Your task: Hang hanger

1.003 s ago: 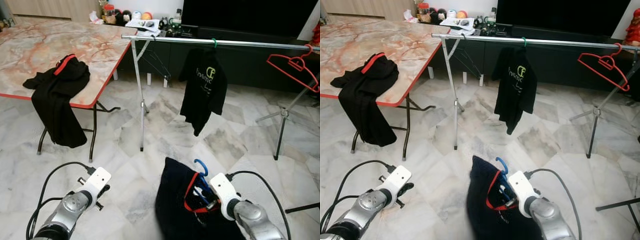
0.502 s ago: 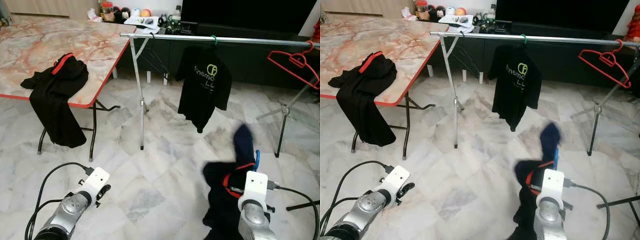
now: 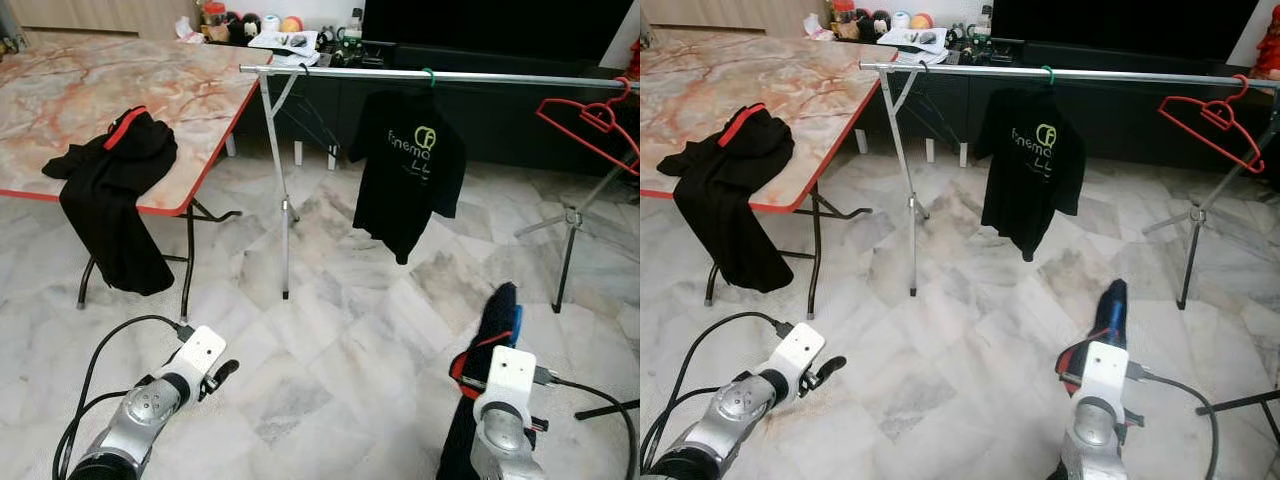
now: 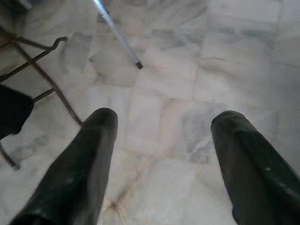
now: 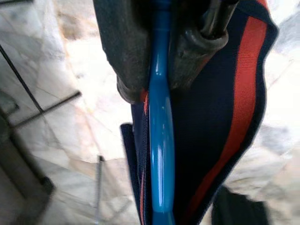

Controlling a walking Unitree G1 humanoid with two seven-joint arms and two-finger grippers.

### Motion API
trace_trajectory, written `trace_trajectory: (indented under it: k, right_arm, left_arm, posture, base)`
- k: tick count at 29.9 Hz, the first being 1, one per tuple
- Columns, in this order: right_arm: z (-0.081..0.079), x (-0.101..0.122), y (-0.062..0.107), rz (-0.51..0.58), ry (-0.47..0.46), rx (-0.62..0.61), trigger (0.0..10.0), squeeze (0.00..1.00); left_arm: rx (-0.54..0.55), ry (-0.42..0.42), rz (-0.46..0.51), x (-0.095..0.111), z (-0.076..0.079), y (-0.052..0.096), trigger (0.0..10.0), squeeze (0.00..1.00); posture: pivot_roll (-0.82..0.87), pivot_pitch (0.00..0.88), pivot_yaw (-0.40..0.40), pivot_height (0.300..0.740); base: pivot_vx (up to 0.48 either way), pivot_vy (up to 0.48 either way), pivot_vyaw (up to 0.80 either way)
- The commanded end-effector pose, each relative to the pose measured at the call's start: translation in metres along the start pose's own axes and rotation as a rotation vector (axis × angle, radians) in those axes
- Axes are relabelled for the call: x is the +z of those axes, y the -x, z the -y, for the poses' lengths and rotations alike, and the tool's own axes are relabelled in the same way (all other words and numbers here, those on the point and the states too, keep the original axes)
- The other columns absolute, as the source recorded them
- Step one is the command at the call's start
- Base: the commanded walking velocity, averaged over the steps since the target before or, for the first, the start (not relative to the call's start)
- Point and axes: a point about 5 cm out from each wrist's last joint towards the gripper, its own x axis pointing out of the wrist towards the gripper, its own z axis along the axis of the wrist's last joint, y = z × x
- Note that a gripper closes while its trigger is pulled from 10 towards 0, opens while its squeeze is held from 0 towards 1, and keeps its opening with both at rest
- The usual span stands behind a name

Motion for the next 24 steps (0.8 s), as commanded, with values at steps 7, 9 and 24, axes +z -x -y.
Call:
trace_trajectory:
  k: [7,9,24]
  right_arm:
    - [-0.024,0.005,0.001,0.034,0.194,0.305,10.0,0.00]
    - [-0.033,0.000,0.005,0.015,0.265,0.445,10.0,0.00]
    - [-0.001,-0.014,0.008,-0.107,0.792,1.057,10.0,0.00]
  left_arm:
    - [-0.052,-0.040,0.119,0.020,0.002,0.000,10.0,0.77]
    - [-0.054,-0.038,0.140,0.024,0.000,0.000,10.0,0.53]
    - [-0.446,-0.123,0.156,0.034,0.019,0.014,10.0,0.00]
  posture:
    - [-0.01,0.102,0.011,0.740]
    - [-0.01,0.099,0.014,0.740]
    - [0.00,0.093,-0.001,0.740]
  base:
    - [0.000,0.000,0.00]
    - [0.000,0.000,0.00]
    - [0.000,0.000,0.00]
